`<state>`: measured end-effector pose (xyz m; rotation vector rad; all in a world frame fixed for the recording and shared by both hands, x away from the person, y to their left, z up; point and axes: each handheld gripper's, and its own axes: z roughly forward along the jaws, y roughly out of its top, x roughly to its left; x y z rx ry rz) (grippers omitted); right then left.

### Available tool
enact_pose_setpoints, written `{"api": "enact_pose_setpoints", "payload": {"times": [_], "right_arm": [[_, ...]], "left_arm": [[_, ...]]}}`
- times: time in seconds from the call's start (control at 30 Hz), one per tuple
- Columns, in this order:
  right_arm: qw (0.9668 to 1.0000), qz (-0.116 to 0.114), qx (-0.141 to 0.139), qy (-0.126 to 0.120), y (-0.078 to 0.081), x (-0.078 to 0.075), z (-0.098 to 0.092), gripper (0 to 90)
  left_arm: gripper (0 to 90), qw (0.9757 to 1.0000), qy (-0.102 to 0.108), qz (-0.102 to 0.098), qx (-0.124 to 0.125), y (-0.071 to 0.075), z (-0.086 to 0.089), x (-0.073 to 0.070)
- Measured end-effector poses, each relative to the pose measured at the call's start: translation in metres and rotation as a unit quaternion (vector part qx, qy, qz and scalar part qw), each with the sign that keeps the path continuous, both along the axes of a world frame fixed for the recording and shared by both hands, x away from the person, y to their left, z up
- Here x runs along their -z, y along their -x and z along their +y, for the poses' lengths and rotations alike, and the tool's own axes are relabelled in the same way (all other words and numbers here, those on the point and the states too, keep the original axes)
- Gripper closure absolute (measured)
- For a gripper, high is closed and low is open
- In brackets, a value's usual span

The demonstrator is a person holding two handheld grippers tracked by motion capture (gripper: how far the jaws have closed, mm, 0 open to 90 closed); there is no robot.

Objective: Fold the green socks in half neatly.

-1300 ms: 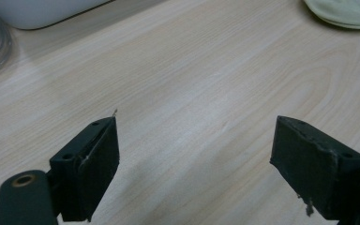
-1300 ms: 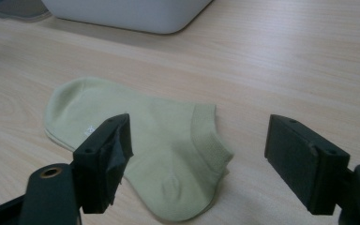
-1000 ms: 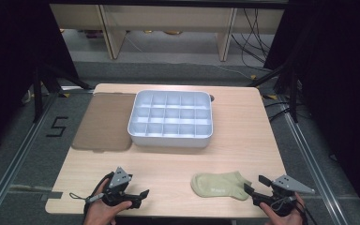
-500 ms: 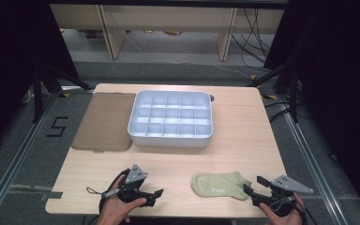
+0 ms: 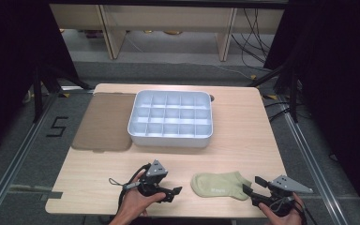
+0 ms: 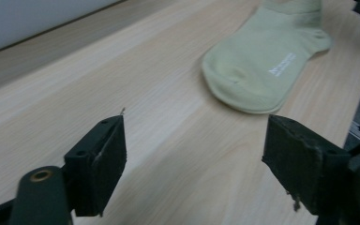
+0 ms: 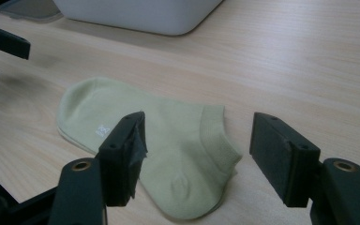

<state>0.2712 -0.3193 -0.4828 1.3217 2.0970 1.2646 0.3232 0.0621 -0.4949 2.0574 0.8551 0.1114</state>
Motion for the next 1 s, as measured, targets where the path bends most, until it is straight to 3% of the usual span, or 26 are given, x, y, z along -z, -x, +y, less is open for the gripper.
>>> {"api": "enact_pose_setpoints", "payload": {"times": [0.03, 0.07, 0.17, 0.2, 0.3, 0.33, 0.37, 0.4, 0.47, 0.57, 0.63, 0.7, 0.77, 0.83, 0.93, 1.0], "right_arm": [[0.9998, 0.013, 0.003, -0.014, 0.001, 0.0, 0.002, 37.8], [1.0, 0.005, -0.003, -0.004, -0.001, 0.001, 0.001, 37.8], [0.9999, 0.011, -0.001, -0.01, 0.001, 0.001, 0.002, 37.8], [0.9999, -0.004, -0.006, -0.01, -0.002, 0.002, 0.003, 37.8], [0.9999, -0.002, -0.009, -0.011, -0.002, 0.003, 0.003, 37.8], [0.9999, 0.008, -0.004, -0.01, 0.001, 0.0, 0.004, 37.8], [0.9999, -0.008, -0.008, 0.002, -0.001, 0.001, 0.002, 37.7], [0.9999, 0.0, -0.01, -0.014, -0.001, 0.002, 0.004, 37.7], [0.9999, 0.005, -0.007, -0.008, 0.0, 0.001, 0.003, 37.5], [0.9999, -0.012, -0.012, -0.002, -0.001, 0.001, 0.002, 37.3], [0.9999, -0.009, -0.012, 0.002, -0.001, 0.001, 0.002, 37.2], [0.9998, 0.014, -0.004, -0.013, 0.002, 0.0, 0.005, 37.2], [0.9998, 0.019, -0.001, -0.011, 0.003, -0.001, 0.006, 37.2], [0.9998, -0.009, -0.016, 0.004, -0.001, 0.001, 0.002, 37.3], [0.9999, -0.005, -0.015, 0.006, -0.001, 0.001, 0.002, 38.5], [0.9999, -0.001, -0.015, 0.005, -0.001, 0.002, 0.003, 40.9]], "left_arm": [[21.9, 0.9999, -0.006, 0.001, 0.009, -0.001, -0.003, 0.0], [22.8, 1.0, -0.003, 0.0, 0.009, -0.002, -0.008, 0.0], [26.1, 0.9998, 0.0, 0.005, 0.017, -0.006, -0.018, 0.0], [27.5, 0.9998, -0.003, 0.003, 0.018, -0.007, -0.022, 0.0], [33.4, 0.9996, 0.0, 0.008, 0.026, -0.01, -0.031, 0.001], [34.3, 0.9996, -0.005, 0.005, 0.027, -0.011, -0.035, 0.0], [35.7, 0.9994, -0.009, 0.001, 0.032, -0.012, -0.038, 0.001], [37.6, 0.9991, -0.02, 0.0, 0.036, -0.014, -0.041, 0.001], [40.2, 0.9991, -0.023, 0.001, 0.036, -0.016, -0.047, 0.002], [42.4, 0.9988, -0.038, -0.001, 0.032, -0.019, -0.055, 0.005], [45.5, 0.9984, -0.045, 0.004, 0.033, -0.021, -0.06, 0.008], [50.3, 0.997, -0.064, -0.01, 0.042, -0.022, -0.062, 0.012], [56.1, 0.998, -0.055, -0.007, 0.031, -0.021, -0.062, 0.016], [65.1, 0.9974, -0.057, -0.011, 0.042, -0.021, -0.062, 0.017], [75.9, 0.9982, -0.046, -0.002, 0.037, -0.021, -0.062, 0.018], [82.0, 0.9985, -0.042, -0.009, 0.034, -0.02, -0.063, 0.019]]}}
